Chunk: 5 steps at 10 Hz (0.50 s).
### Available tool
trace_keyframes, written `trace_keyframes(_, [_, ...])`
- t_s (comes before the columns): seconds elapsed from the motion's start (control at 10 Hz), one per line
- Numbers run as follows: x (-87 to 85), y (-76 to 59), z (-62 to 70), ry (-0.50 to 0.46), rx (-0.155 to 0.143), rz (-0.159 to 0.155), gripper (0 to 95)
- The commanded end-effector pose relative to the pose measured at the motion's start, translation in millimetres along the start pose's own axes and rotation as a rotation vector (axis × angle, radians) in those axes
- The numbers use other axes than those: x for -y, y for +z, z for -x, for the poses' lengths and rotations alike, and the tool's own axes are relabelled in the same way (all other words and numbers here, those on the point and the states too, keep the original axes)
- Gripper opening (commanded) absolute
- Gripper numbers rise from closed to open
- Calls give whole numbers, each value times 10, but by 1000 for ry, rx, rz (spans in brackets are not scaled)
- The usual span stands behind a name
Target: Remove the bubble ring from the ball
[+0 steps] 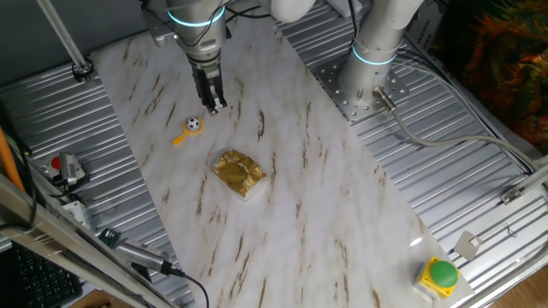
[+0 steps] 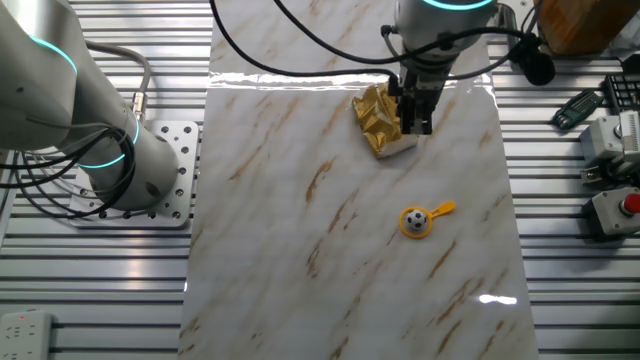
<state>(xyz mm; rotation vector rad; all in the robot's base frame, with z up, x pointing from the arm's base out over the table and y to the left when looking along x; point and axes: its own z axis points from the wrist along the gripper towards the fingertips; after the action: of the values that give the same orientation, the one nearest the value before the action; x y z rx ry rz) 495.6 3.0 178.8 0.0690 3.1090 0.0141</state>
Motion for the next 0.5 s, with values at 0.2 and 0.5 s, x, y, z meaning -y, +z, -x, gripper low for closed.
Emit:
trace_keyframes(0.2, [217, 188, 200, -95, 2, 0, 0])
trace_keyframes(0.5, [392, 359, 646, -284, -7, -5, 0])
